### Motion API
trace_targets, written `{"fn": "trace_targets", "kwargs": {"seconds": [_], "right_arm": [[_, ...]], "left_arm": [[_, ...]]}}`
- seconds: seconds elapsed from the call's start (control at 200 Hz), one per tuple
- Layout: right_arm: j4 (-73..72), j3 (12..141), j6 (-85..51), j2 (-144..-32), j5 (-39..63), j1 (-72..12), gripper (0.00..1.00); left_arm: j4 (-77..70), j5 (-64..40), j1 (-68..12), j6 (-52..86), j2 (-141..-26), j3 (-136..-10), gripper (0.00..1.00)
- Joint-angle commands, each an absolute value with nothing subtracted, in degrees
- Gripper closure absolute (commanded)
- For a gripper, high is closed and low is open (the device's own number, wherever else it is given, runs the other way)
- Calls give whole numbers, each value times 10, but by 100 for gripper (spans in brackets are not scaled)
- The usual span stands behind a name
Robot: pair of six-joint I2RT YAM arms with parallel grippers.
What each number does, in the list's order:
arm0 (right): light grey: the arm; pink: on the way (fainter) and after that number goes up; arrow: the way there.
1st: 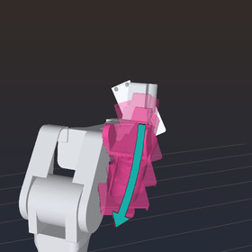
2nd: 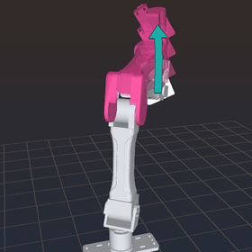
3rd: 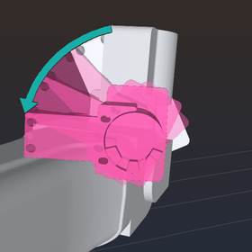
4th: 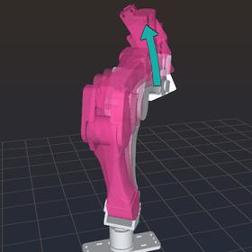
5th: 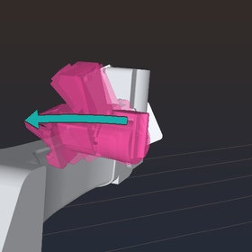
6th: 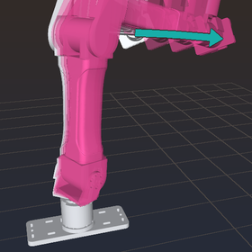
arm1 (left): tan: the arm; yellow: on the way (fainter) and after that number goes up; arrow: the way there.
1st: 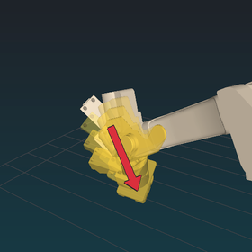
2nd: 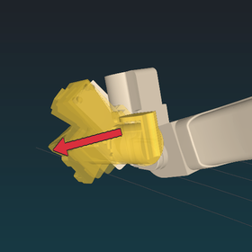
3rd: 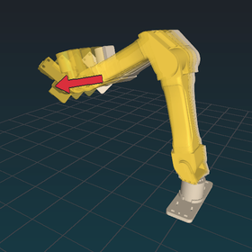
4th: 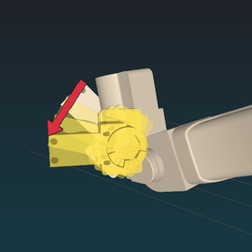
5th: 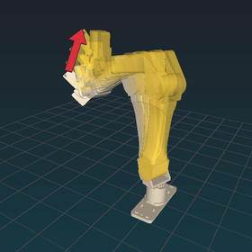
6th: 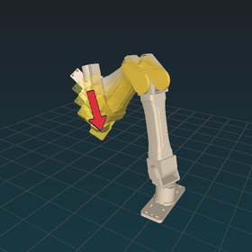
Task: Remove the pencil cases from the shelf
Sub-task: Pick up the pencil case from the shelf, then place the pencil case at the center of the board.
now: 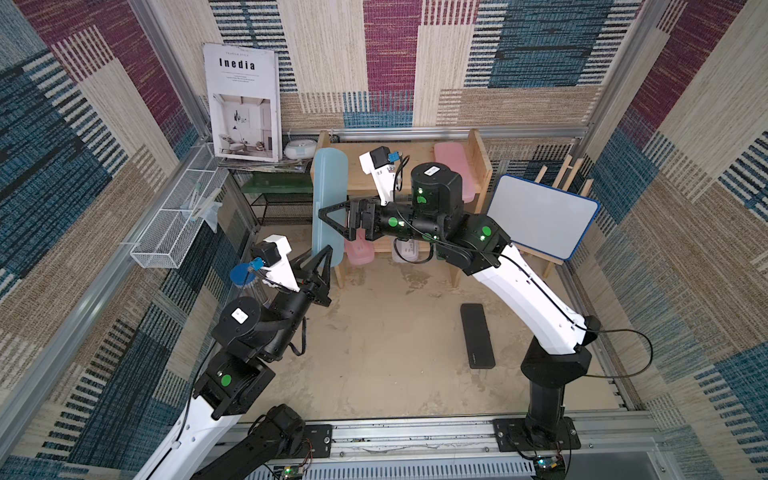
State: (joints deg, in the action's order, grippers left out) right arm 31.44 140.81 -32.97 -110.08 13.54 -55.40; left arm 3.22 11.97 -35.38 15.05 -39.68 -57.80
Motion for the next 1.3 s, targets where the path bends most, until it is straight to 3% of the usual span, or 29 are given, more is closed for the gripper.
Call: {"fn": "trace_targets", "kwargs": {"seconds": [0.0,0.401,0.556,0.741,0.841,1.027,1.297], "right_arm": [[302,1413,-337,-1109,134,-556,1],[315,1430,-335,-1130,112,-561,0],[316,1429,-332,-1128,102,-561,19],[350,1428,-311,-1120,74,-564,25],[400,1410,-275,-1091,32,-572,25],[446,1159,-249,-931,-31,-593,24],[410,681,-442,-652,-38,-591,23]], "left_arm": [[17,104,-354,147,-395,-582,79],[26,110,-354,144,-394,-580,79],[28,114,-354,143,-391,-577,77],[38,130,-353,144,-388,-577,41],[49,157,-354,146,-381,-579,28],[93,204,-353,138,-378,-601,21],[91,207,-353,163,-378,-585,20]]}}
